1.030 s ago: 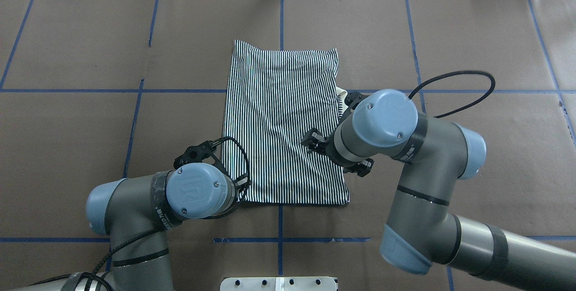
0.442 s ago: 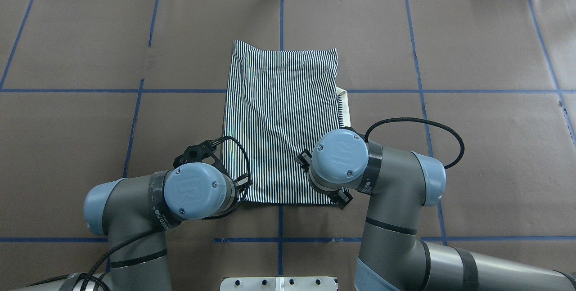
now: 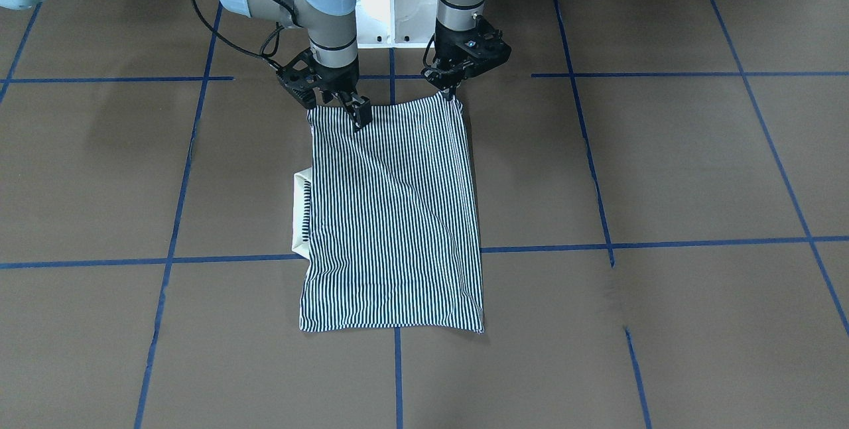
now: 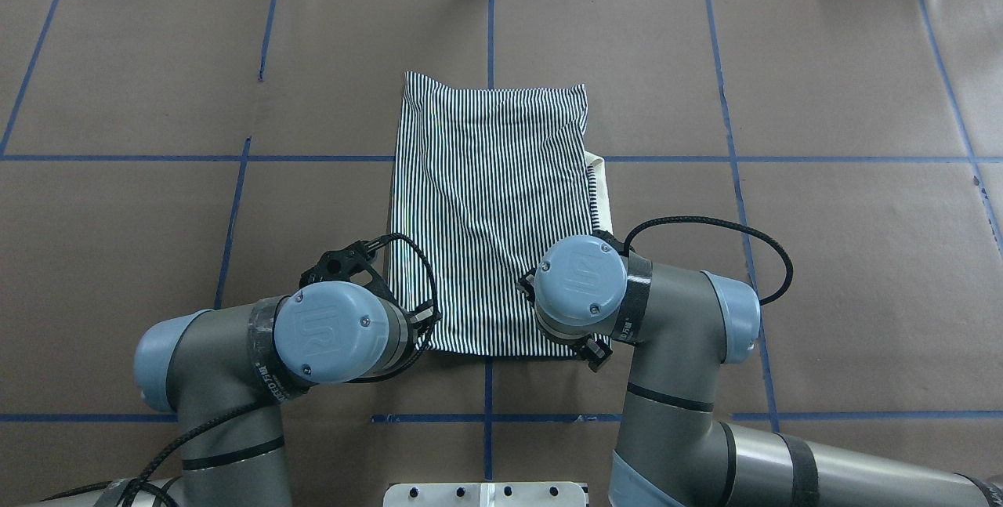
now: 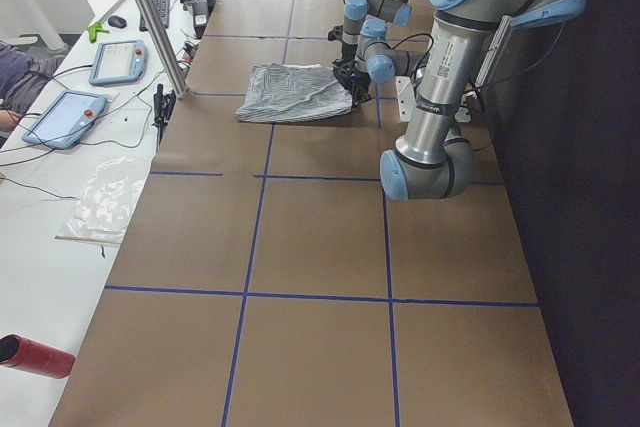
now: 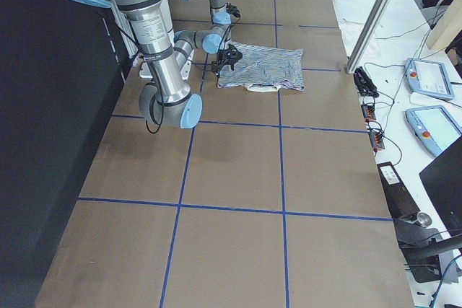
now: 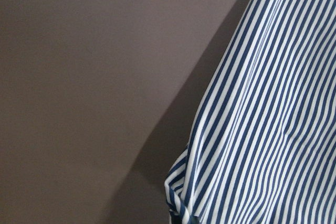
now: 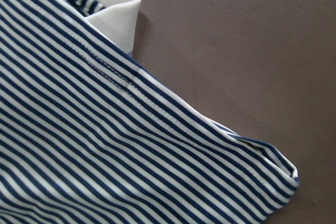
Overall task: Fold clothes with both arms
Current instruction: 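Move the right gripper to the shirt's near edge beside the left gripper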
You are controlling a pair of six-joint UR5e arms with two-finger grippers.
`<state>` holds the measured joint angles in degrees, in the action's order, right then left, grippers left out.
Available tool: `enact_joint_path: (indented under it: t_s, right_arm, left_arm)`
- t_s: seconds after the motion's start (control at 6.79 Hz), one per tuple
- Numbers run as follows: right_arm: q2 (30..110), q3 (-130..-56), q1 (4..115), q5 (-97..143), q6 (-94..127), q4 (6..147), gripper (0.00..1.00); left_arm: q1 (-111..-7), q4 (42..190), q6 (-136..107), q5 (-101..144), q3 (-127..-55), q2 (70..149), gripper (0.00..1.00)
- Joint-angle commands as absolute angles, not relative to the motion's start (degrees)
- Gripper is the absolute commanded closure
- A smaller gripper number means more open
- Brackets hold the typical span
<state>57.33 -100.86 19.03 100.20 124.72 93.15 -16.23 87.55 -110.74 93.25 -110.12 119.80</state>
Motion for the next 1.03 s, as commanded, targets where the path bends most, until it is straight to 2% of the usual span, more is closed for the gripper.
enact_joint_path:
  t_s: [0.0, 0.59, 0.74, 0.88]
  right_arm:
    - [57.39, -100.11, 18.81, 100.2, 124.63, 92.64, 0.0]
    - [57.48, -98.53, 18.72, 99.32, 124.54, 92.55, 0.0]
    - [57.39, -98.53, 18.72, 99.32, 125.06, 92.46, 0.1]
    - [57.39, -98.61, 18.72, 99.32, 125.07, 92.46, 0.64]
  left_arm:
    - [-16.26, 87.54, -110.74, 93.25, -110.21, 119.79, 1.0]
    - [-16.17, 87.63, -110.83, 93.25, -110.13, 119.79, 1.0]
    - [-16.17, 87.63, -110.83, 93.16, -110.21, 119.79, 1.0]
    - [-16.26, 87.63, -110.74, 93.25, -110.21, 119.88, 1.0]
